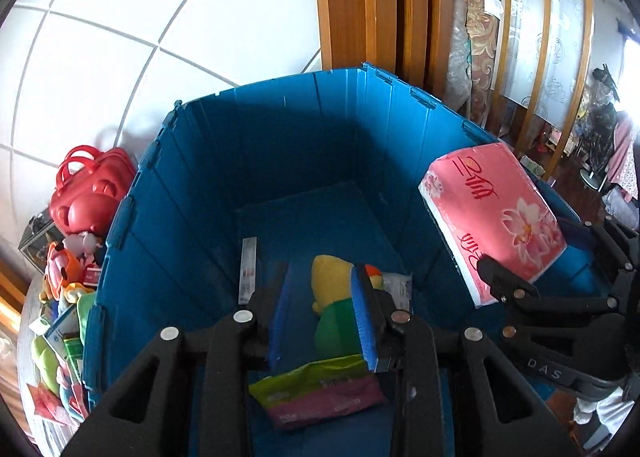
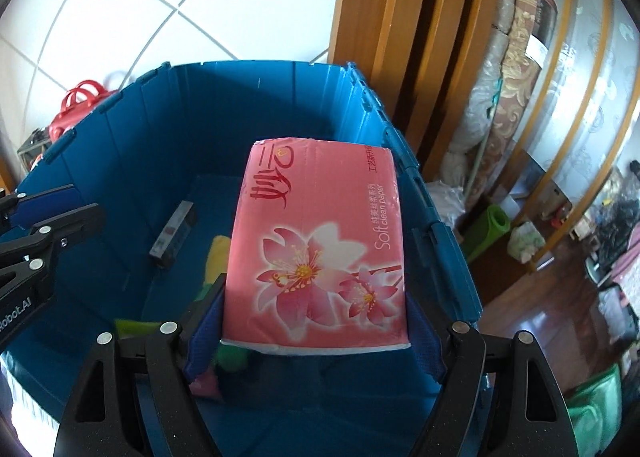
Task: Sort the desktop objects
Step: 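Open both grippers to drop the pad pack and tissue pack into the crate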
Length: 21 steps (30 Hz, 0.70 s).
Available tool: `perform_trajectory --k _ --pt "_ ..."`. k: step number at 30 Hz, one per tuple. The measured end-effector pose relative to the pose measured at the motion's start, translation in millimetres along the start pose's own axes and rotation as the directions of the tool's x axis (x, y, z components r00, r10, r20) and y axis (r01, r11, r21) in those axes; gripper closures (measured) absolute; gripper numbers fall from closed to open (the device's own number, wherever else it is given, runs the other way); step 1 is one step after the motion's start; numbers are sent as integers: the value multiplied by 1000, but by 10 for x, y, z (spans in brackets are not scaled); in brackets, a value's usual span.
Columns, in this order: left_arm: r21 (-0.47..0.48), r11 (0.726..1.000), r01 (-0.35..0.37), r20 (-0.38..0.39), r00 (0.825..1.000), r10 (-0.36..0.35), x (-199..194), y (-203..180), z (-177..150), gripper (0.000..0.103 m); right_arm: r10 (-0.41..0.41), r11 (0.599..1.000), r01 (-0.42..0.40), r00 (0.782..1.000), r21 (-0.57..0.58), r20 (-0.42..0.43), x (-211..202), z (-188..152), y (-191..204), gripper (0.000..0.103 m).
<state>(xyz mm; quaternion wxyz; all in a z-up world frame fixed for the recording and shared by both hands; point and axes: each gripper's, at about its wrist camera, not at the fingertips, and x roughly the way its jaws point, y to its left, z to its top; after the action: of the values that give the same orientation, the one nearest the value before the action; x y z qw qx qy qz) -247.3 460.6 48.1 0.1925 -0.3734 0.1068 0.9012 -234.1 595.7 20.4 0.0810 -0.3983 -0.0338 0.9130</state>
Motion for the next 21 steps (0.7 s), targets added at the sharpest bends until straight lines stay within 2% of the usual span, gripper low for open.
perform_trajectory --k 5,9,13,21 --pt "-21 1000 19 15 1000 -19 -67 50 -88 74 6 1000 -6 1000 -11 7 -12 14 14 17" --pt "-37 999 22 28 999 -21 -134 100 -157 74 -29 999 31 998 -32 50 -129 10 70 15" --pt "-48 999 21 56 998 -18 -244 151 -220 74 -52 998 55 993 -29 102 -311 -5 72 0" --pt "-52 998 26 176 984 -16 -573 211 -344 73 -40 999 37 979 15 200 -649 -161 85 0"
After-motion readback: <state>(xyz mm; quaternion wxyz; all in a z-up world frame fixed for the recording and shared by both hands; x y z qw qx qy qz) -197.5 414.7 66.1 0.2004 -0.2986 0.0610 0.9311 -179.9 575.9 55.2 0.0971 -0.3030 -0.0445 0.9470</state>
